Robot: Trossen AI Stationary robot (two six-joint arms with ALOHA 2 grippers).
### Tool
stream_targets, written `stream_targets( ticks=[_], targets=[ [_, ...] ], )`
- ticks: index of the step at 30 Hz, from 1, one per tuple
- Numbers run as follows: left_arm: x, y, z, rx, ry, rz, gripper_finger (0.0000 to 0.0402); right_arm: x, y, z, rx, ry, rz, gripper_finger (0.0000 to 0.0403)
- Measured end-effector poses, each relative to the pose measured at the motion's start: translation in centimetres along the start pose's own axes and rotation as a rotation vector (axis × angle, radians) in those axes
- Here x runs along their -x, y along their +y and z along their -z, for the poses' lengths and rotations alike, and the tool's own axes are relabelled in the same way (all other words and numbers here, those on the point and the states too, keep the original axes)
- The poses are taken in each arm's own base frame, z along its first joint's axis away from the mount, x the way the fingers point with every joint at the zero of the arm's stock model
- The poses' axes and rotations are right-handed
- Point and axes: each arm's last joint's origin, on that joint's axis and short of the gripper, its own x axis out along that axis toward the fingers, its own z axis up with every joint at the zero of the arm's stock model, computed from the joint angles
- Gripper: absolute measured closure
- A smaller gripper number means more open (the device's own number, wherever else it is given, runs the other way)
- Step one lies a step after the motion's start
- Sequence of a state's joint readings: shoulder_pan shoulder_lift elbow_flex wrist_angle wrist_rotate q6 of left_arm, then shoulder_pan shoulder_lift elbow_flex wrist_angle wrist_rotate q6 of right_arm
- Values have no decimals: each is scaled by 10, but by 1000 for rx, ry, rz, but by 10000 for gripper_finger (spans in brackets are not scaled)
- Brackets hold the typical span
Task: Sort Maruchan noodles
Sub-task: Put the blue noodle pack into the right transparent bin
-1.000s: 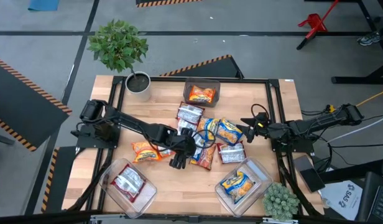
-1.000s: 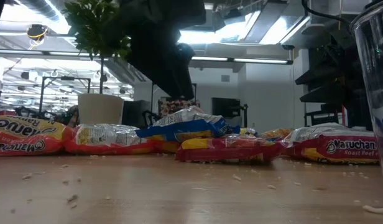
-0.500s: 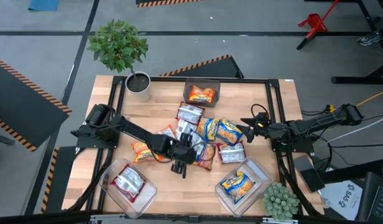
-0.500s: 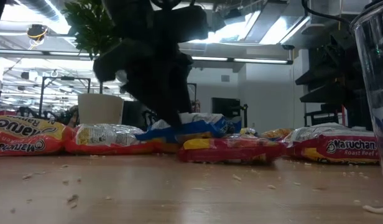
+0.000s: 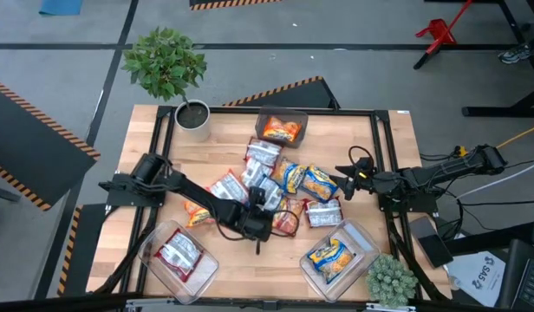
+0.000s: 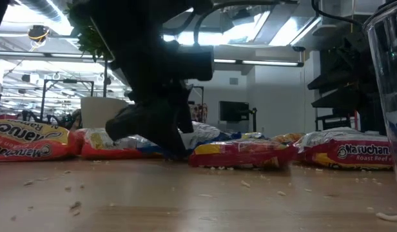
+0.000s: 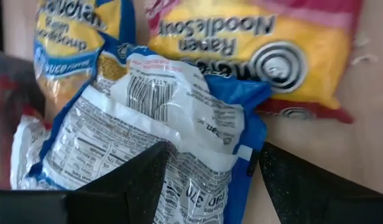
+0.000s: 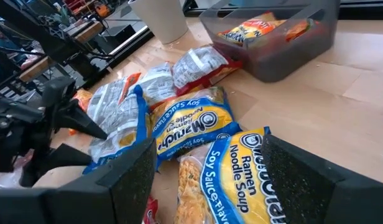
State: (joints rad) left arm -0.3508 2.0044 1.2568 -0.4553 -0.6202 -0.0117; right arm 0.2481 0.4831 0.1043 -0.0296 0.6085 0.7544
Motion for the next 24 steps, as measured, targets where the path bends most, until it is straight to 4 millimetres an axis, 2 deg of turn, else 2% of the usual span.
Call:
stream_targets(
  ticks=[6, 17, 24],
  targets=[
    [-1, 2, 3, 74, 26, -27, 216, 0, 0, 1, -1, 20, -17, 123],
    [1, 1, 2, 154, 27, 36, 387, 0, 1, 1, -6, 32, -30, 123],
    [13, 4, -7, 160, 56, 83, 400, 0, 1, 1, -7, 31, -32, 123]
  ],
)
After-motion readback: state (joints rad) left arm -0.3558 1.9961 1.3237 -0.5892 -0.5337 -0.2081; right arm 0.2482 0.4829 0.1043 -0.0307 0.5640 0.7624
